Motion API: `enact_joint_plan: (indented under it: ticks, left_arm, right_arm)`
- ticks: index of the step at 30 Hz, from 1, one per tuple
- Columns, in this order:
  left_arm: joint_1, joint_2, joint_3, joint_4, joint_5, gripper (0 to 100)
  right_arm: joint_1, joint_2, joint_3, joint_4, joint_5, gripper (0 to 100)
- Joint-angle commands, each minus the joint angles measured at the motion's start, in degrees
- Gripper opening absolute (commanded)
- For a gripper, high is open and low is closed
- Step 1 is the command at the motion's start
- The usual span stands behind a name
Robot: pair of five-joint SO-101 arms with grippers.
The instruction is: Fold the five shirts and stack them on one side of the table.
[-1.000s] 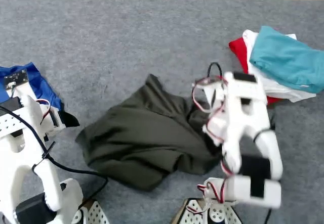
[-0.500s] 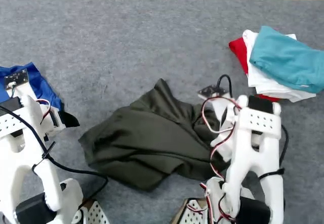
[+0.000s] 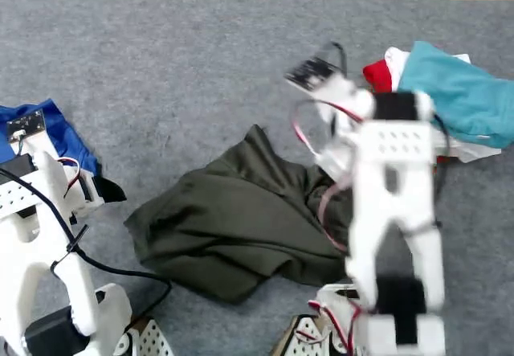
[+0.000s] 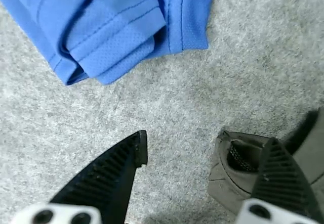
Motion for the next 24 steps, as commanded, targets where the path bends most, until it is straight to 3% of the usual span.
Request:
enact_joint_plan:
  ticks: [1, 13, 24]
  left_arm:
    - [-0.79, -1.36, -2.20, 0.26, -0.26, 35]
    - [-5.71, -1.19, -0.62, 0.00, -0.35, 35]
    - [-5.71, -1.36, -0.09, 0.18, -0.35, 35]
  right_arm:
    - [-6.55, 11.12, -12.62, 0.26, -1.58, 26.1]
    - [-13.49, 49.36, -47.52, 0.26, -1.05, 26.1]
    - [-17.89, 71.16, -71.78, 2.73, 3.87, 26.1]
